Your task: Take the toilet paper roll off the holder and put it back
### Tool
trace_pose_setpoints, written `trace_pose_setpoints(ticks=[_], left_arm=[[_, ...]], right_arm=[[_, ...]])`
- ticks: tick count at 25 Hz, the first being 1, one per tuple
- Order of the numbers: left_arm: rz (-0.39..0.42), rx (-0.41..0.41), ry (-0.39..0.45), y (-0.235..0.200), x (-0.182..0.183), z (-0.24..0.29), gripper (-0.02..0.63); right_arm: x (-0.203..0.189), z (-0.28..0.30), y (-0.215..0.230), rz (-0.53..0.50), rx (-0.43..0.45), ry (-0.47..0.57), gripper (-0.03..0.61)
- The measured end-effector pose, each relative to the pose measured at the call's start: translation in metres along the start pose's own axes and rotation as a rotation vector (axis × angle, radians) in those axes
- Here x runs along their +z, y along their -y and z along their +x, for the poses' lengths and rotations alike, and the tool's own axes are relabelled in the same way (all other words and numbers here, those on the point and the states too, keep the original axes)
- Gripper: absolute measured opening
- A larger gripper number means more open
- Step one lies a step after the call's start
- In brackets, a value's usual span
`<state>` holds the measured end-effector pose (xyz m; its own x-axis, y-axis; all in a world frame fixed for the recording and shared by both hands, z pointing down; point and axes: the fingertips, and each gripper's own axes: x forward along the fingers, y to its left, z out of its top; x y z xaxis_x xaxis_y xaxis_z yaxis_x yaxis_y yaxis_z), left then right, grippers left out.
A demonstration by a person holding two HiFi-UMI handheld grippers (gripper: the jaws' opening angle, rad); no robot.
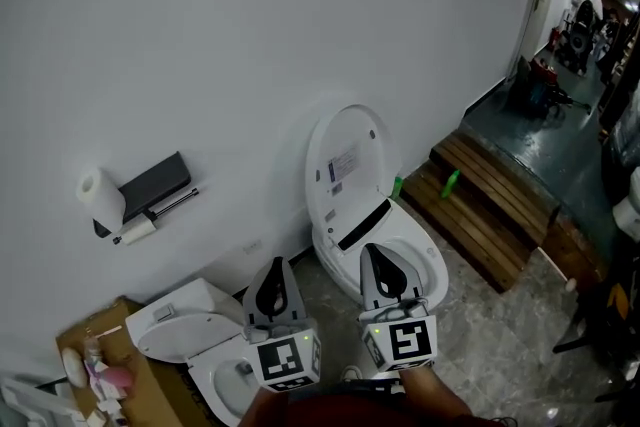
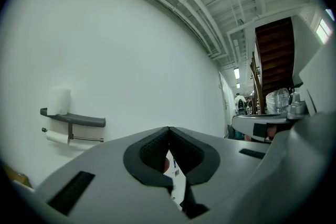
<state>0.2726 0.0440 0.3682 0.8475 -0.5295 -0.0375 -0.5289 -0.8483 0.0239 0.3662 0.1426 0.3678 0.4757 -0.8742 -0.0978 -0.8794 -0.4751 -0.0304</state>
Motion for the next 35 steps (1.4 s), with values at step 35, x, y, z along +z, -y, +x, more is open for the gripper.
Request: trace_pose_setpoints(ticks=[35], left_arm=[[0.025, 0.581, 0.032, -0.373, 0.022, 0.034, 0.015]], right_arm=[[-0.024, 0.291, -0.312, -0.010, 0.577, -0.023, 0.015]])
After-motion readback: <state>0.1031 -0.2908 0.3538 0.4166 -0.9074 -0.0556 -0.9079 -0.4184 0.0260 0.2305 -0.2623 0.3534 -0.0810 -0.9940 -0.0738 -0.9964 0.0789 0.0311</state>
